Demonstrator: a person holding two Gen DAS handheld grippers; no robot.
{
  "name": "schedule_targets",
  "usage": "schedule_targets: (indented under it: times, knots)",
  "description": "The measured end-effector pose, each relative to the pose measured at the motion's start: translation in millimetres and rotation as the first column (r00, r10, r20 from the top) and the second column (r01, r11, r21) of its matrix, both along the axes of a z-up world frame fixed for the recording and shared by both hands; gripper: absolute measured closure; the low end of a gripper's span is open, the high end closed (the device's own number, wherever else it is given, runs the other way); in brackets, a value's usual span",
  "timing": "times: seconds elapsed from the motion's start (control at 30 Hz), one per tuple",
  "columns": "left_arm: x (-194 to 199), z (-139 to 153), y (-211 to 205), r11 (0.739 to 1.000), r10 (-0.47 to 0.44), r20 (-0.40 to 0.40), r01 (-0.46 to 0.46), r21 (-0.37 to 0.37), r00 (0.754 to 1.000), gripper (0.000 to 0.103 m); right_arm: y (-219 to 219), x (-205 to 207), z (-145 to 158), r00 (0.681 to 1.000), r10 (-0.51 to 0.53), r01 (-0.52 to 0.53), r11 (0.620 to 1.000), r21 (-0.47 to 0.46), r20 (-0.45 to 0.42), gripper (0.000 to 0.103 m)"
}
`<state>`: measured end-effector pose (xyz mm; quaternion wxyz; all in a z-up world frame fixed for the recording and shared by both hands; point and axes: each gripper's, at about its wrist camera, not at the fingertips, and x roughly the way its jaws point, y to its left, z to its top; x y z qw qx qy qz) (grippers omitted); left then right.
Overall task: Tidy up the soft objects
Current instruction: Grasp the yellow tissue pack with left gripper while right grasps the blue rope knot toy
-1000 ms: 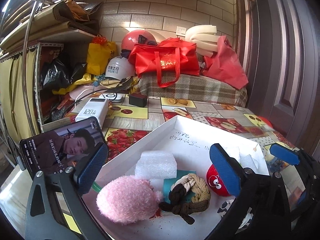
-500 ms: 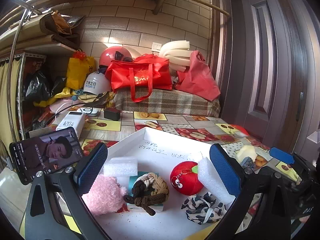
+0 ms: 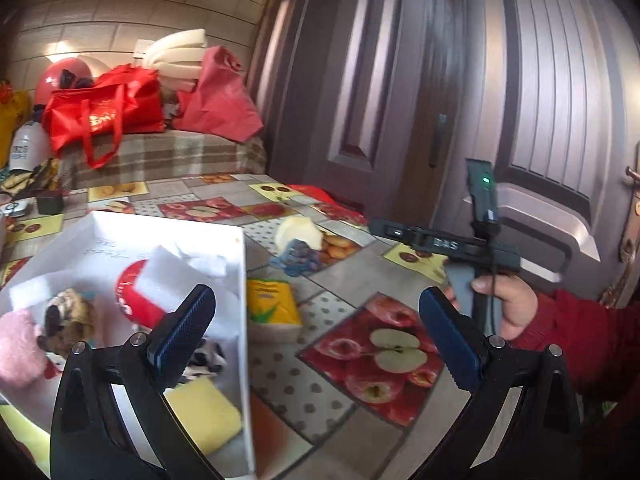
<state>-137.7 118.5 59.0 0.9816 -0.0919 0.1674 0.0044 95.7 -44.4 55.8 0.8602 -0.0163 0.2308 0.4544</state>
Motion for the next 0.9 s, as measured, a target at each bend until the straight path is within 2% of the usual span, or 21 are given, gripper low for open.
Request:
schedule_targets:
  times: [0.1, 0.13, 0.23, 0.3, 0.37, 0.5, 0.53, 0.57, 0.67, 0.8, 0.9]
  knots:
    - [34, -9, -26, 0.999, -0.009, -0.157, 0.017, 0.045, 0.988, 0.000, 16, 16, -10, 0.997, 0.016, -0.022, 0.996, -0.083, -0.071, 0.000]
    - [42, -11, -29, 0.999, -0.002, -0.183, 0.010, 0.044, 0.983, 0.000, 23, 19, -14, 0.995, 0.029, -0.039, 0.993, -0.109, -0.093, 0.003]
    - [55, -16, -24, 0.999, 0.020, -0.207, -0.026, -0.027, 0.978, 0.000, 50, 19, -22, 0.991, 0.074, -0.095, 0.976, -0.194, -0.112, 0.040]
    - [62, -19, -18, 0.997, 0.039, -0.228, -0.054, -0.058, 0.973, 0.001, 70, 18, -27, 0.990, 0.086, -0.113, 0.959, -0.261, -0.114, 0.043]
    - [68, -22, -14, 0.995, 0.048, -0.244, -0.067, -0.070, 0.969, 0.001, 86, 18, -32, 0.986, 0.095, -0.131, 0.950, -0.282, -0.138, 0.043]
    - [85, -22, -16, 0.997, 0.061, -0.259, -0.072, -0.033, 0.964, 0.001, 111, 21, -35, 0.983, 0.098, -0.142, 0.943, -0.301, -0.157, 0.045]
    - [91, -23, -16, 0.997, 0.061, -0.272, -0.070, -0.023, 0.960, 0.001, 116, 22, -37, 0.982, 0.094, -0.143, 0.938, -0.316, -0.166, 0.049]
    - [99, -25, -17, 0.997, 0.061, -0.290, -0.069, -0.018, 0.955, 0.001, 119, 24, -40, 0.979, 0.092, -0.149, 0.930, -0.335, -0.180, 0.053]
    - [122, -34, -15, 0.995, 0.079, -0.365, -0.095, -0.027, 0.928, 0.001, 113, 25, -40, 0.972, 0.119, -0.180, 0.930, -0.321, -0.202, 0.081]
    - [126, -37, -32, 0.999, 0.040, -0.386, -0.042, 0.003, 0.922, 0.001, 85, 22, -39, 0.967, 0.152, -0.212, 0.926, -0.313, -0.205, 0.081]
    - [120, -38, -64, 0.997, -0.053, -0.405, 0.071, 0.029, 0.913, 0.001, 52, 23, -37, 0.964, 0.153, -0.214, 0.933, -0.288, -0.219, 0.081]
